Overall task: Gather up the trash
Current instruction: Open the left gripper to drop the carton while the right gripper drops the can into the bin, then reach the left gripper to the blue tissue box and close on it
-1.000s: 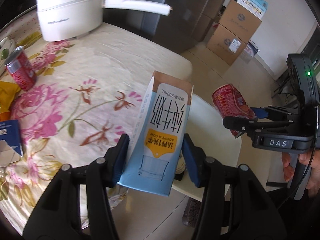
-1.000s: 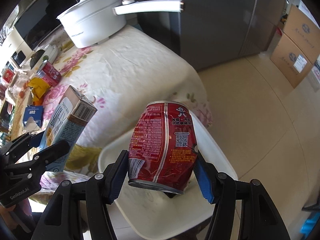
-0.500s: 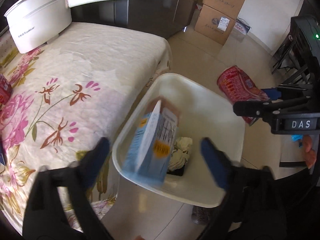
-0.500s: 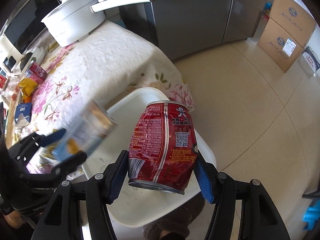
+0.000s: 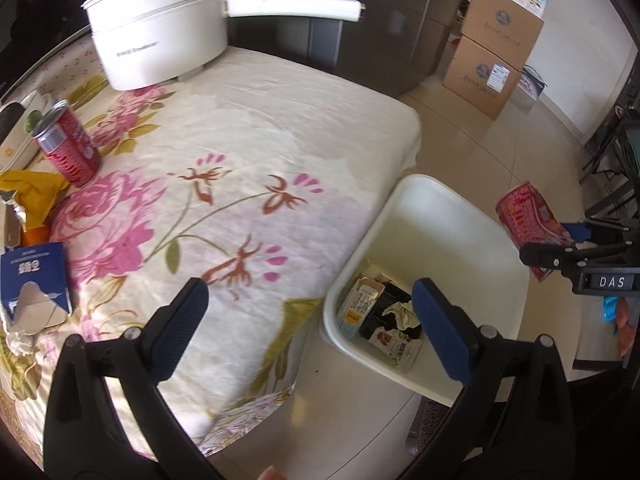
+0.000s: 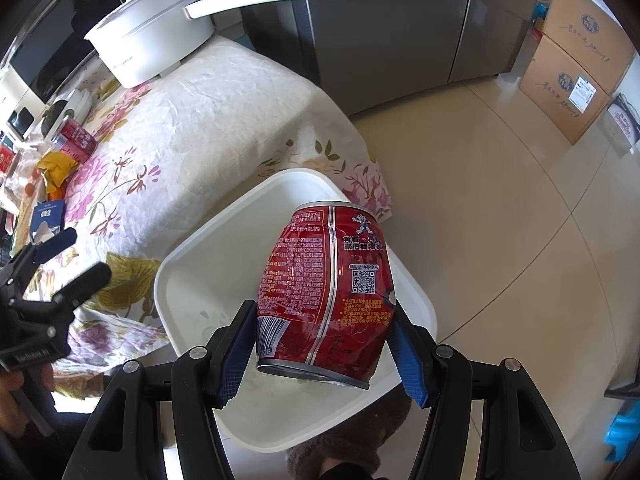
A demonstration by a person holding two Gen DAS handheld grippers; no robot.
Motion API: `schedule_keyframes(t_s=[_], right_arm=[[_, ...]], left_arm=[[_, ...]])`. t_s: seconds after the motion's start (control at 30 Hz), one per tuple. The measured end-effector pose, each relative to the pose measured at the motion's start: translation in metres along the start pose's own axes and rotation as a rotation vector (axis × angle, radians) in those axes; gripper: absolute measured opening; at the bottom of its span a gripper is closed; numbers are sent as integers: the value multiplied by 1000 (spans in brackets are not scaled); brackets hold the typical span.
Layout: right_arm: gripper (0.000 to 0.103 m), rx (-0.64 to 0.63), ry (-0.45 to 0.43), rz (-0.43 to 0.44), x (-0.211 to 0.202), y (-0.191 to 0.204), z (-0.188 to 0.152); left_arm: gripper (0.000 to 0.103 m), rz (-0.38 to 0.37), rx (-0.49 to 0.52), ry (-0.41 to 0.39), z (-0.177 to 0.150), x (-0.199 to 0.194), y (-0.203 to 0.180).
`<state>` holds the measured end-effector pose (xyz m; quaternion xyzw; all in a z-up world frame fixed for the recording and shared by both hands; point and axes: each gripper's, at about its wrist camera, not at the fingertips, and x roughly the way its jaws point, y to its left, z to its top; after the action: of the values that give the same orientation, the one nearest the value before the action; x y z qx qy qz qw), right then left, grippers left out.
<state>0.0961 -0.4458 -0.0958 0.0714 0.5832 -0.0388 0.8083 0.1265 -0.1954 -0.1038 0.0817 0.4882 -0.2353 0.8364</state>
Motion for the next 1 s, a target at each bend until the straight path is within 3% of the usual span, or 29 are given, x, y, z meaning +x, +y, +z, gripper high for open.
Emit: schedule_keyframes(t_s=[0.07,0.1,0.13,0.17,0.53,1.0], right_arm=[[65,14,0,3,1,0,0],[73,16,-2,1,0,0,1],[89,16,-5,-5,0,1,2],[91,17,-14,-7,-1,2,2],[91,13,-10,27,-4,18,9],[93,-137,-29,51,-3,94,39]], left_arm=[[102,12,-8,-6,0,-4,5],[102,17,-10,-8,0,-5,6],[102,22,-13,-10,-1,-7,9],[102,25,-17,-12,-1,-10,11],[102,66,-83,-8,-4,-25,48],[102,163,-298,-40,-10,-69,153]])
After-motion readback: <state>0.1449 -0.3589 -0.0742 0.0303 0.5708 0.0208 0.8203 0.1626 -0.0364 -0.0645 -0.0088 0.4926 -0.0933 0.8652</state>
